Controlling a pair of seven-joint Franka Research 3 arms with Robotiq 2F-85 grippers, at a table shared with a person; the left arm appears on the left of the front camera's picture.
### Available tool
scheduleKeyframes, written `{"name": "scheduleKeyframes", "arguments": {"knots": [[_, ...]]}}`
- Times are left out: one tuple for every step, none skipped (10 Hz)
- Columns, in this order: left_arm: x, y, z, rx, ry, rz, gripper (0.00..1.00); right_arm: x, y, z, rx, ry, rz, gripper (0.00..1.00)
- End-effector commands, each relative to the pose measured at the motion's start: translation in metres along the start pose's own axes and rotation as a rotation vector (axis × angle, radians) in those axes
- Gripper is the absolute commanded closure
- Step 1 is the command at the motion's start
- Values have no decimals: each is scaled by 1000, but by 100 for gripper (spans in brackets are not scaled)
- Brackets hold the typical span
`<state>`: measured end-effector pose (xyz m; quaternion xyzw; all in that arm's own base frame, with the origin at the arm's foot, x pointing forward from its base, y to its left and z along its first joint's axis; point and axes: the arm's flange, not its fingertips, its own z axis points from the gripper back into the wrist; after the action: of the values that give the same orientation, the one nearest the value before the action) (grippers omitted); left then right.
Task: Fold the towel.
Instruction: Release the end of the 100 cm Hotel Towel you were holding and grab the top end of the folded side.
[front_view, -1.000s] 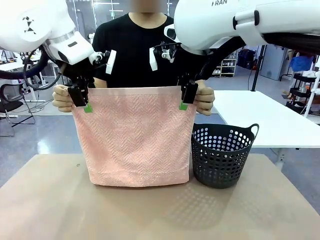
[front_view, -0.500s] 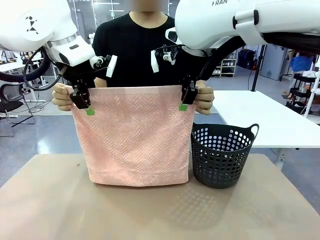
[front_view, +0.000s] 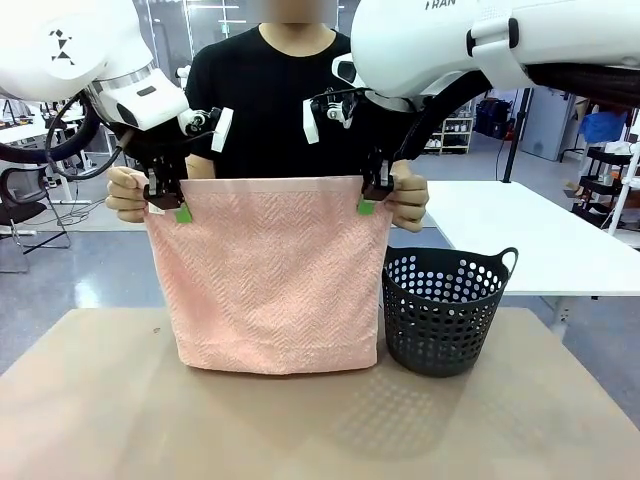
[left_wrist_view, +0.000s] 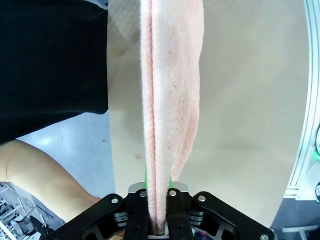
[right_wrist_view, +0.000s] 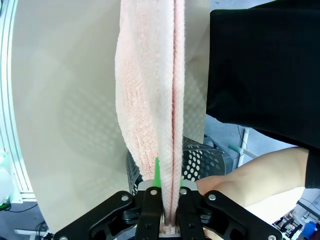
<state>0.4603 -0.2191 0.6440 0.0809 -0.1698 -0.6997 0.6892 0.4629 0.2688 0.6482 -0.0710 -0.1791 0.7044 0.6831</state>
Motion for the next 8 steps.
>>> {"name": "scheduleKeyframes", "arguments": {"knots": [[-7,-4,4,-22,-26,1,100,-1,2,1,20,-12,-1,100],[-8,-5,4,-20,-29,4,100,-1,2,2,19,-11,0,100],[-11,-7,4,-17,-31,12,100,0,3,2,16,-11,1,100],[-14,-8,2,-9,-37,28,100,-3,2,-1,19,-16,-25,100],[-2,0,2,0,-8,9,100,1,1,0,2,0,2,100],[-2,0,2,0,-8,9,100,1,1,0,2,0,2,100],[-2,0,2,0,-8,9,100,1,1,0,2,0,2,100],[-2,0,2,0,-8,9,100,1,1,0,2,0,2,100]]}}
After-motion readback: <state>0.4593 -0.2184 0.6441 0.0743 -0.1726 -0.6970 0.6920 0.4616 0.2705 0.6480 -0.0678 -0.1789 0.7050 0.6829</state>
